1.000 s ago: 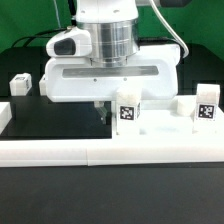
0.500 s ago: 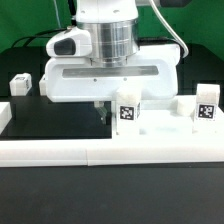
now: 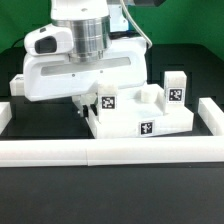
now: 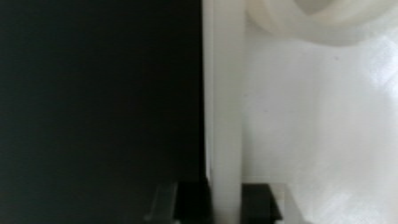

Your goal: Assemble square table

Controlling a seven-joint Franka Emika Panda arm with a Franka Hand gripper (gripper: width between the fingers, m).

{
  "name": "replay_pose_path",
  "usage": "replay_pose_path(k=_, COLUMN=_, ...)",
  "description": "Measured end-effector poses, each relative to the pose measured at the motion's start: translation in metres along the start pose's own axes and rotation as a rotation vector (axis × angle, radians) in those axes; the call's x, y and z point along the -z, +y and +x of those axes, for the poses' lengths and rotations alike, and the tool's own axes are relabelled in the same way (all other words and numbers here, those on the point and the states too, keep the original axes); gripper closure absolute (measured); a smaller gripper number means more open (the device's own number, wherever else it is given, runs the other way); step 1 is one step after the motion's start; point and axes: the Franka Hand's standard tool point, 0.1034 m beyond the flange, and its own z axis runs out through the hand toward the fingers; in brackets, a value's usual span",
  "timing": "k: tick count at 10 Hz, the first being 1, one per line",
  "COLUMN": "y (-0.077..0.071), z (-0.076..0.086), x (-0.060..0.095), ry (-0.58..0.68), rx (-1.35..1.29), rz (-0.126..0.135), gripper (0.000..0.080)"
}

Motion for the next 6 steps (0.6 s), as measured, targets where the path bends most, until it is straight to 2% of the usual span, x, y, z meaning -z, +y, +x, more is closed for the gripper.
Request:
replay_pose_path(k=2, y=0.002, z=0.000, x=0.000, ry=-0.007, rx=0.146, rz=-0.010, gripper=0.0737)
replay_pose_path(k=4, y=-0.001, z=0.010, x=0.001, ry=-0.004, rx=0.357, rz=-0.052, gripper=0.0737)
replay_pose_path(k=6, y=0.004, z=0.008, x=0.001, ry=-0.019, rx=0.518, rz=-0.061, gripper=0.0736)
